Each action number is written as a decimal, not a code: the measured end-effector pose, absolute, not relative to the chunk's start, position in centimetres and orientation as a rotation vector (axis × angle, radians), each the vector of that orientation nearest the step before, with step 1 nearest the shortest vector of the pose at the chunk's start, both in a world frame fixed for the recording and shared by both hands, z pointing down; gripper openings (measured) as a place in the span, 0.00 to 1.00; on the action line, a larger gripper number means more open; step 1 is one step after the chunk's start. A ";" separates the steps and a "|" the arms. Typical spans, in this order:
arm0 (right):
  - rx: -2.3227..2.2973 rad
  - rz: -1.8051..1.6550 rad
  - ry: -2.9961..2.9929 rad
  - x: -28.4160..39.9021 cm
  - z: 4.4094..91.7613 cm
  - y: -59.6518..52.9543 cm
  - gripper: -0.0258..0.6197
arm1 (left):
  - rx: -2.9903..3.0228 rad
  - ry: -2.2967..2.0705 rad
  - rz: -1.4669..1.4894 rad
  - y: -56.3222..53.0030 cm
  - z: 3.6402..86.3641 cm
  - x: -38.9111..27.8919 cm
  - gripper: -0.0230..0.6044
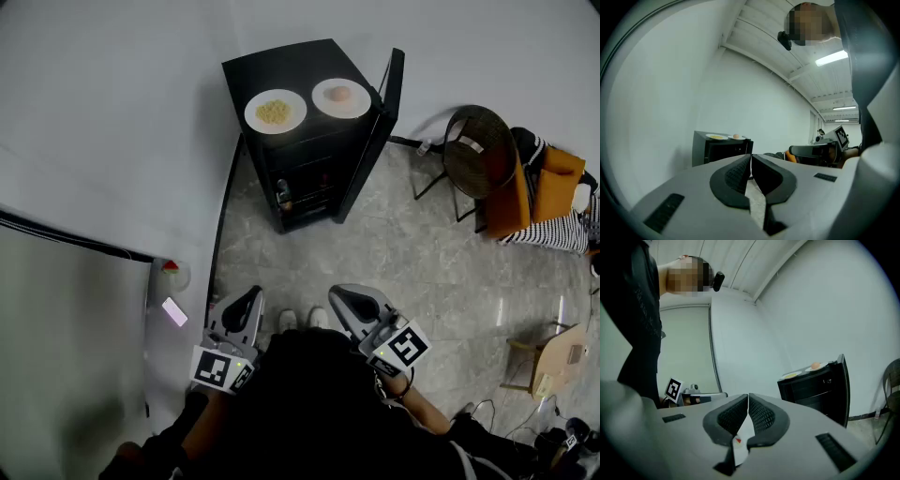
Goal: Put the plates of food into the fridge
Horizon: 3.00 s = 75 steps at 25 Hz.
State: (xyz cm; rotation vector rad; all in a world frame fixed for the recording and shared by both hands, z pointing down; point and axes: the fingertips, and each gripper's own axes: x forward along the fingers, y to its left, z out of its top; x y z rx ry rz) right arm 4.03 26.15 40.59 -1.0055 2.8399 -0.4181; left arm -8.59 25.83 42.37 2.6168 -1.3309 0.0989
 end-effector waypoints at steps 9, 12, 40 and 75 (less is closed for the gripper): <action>-0.993 -0.429 2.835 4.8 40.8 26.6 0.08 | 2.595 -1.358 0.098 26.4 42.6 -7.8 0.08; -0.976 -0.411 2.833 5.4 40.7 26.8 0.08 | 2.594 -1.378 0.100 26.7 42.3 -7.1 0.08; -0.938 -0.520 2.790 7.7 42.7 19.8 0.08 | 2.578 -1.472 0.064 20.8 41.8 -6.5 0.08; -1.139 -0.834 2.610 -1.2 44.0 -2.7 0.08 | 2.643 -1.254 0.027 -2.0 42.8 -14.6 0.08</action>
